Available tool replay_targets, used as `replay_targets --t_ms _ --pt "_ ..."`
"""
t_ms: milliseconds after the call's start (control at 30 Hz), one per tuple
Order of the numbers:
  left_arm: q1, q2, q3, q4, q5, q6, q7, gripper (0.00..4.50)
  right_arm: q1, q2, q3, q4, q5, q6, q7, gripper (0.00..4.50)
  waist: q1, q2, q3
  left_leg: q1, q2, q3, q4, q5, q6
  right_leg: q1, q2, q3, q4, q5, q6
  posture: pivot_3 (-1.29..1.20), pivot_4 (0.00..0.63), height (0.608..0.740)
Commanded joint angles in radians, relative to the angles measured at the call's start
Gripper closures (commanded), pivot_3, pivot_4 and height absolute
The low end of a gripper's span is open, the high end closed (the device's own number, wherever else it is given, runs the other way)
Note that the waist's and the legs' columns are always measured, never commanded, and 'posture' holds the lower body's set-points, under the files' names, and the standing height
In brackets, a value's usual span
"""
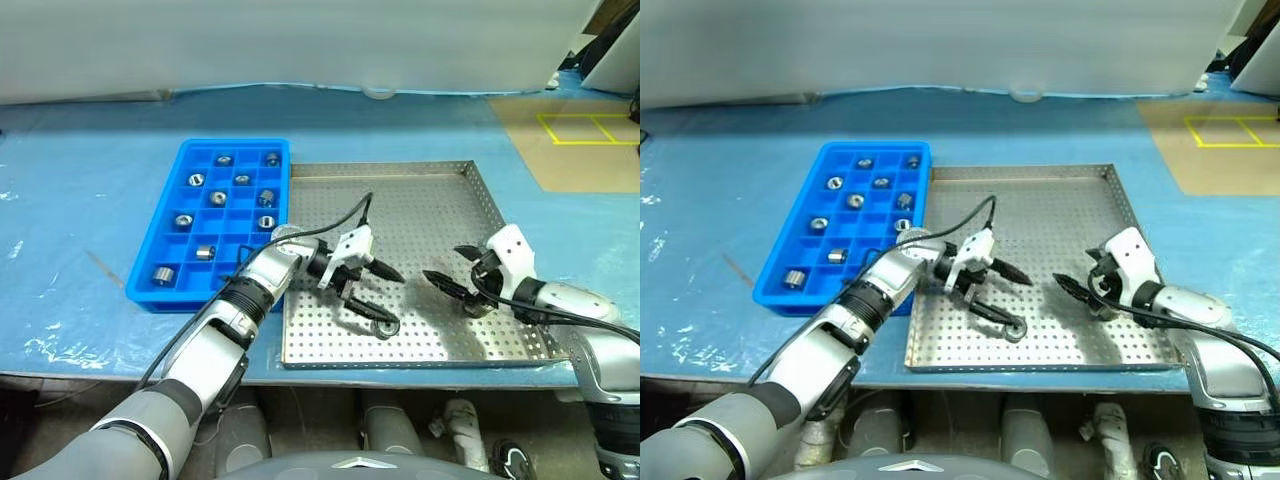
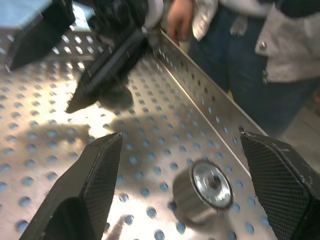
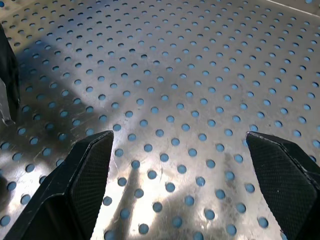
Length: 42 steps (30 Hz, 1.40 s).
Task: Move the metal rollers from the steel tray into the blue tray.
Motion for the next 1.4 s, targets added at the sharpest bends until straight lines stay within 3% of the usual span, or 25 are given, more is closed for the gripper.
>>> replay_targets --t_ms 33,200,600,733,867,1100,1400 --pt "-0.023 0.003 -0.027 0.035 0.053 -0.058 -0.022 0.50 0.024 -0.016 -0.050 -0.059 0.015 0.001 -0.022 0.05 -0.007 0.000 0.000 0.000 0.000 0.000 0.001 0.000 0.000 0.000 0.000 0.000 0.000 0.000 0.000 -0.47 0.150 0.740" --pt "-0.028 -0.019 -0.059 0.120 0.144 -0.173 0.035 0.50 0.055 -0.008 -0.051 -0.091 0.021 0.005 -0.046 0.05 -0.012 0.001 -0.001 0.000 0.000 0.000 0.002 -0.001 0.001 0.001 0.000 0.000 0.000 -0.001 0.001 -0.49 0.150 0.740" --pt "-0.035 -0.097 -0.024 0.213 0.168 -0.248 0.064 0.50 0.069 -0.003 -0.035 -0.096 0.023 0.005 -0.081 0.05 -0.019 0.006 -0.004 0.000 -0.001 0.000 0.006 -0.003 0.004 0.003 -0.002 0.000 -0.001 -0.005 0.008 -0.50 0.150 0.740" --pt "-0.033 -0.110 0.008 0.227 0.142 -0.237 0.053 1.44 0.045 0.002 -0.015 -0.082 0.021 -0.001 -0.086 0.05 -0.024 0.006 -0.004 0.000 -0.001 0.000 0.006 -0.003 0.004 0.003 -0.002 0.000 -0.001 -0.005 0.008 -0.49 0.150 0.740" --pt "-0.031 -0.118 0.041 0.233 0.123 -0.223 0.044 2.80 0.033 0.003 -0.006 -0.074 0.019 -0.003 -0.090 0.05 -0.029 0.006 -0.004 0.000 -0.001 0.000 0.006 -0.003 0.004 0.003 -0.002 0.000 -0.001 -0.005 0.008 -0.48 0.150 0.740" --pt "-0.035 -0.111 0.081 0.225 0.118 -0.234 0.096 2.81 0.006 0.001 0.017 -0.049 0.011 -0.015 -0.085 0.05 -0.032 0.006 -0.004 0.000 -0.001 0.000 0.006 -0.003 0.004 0.003 -0.002 0.000 -0.001 -0.005 0.008 -0.46 0.150 0.740" --pt "-0.015 -0.117 0.263 0.169 0.010 -0.197 0.283 2.81 -0.001 -0.001 0.037 -0.032 0.009 -0.036 -0.077 0.05 -0.034 0.006 -0.004 -0.001 -0.001 0.000 0.006 -0.003 0.004 0.003 -0.002 0.000 -0.001 -0.002 0.004 -0.45 0.150 0.740"
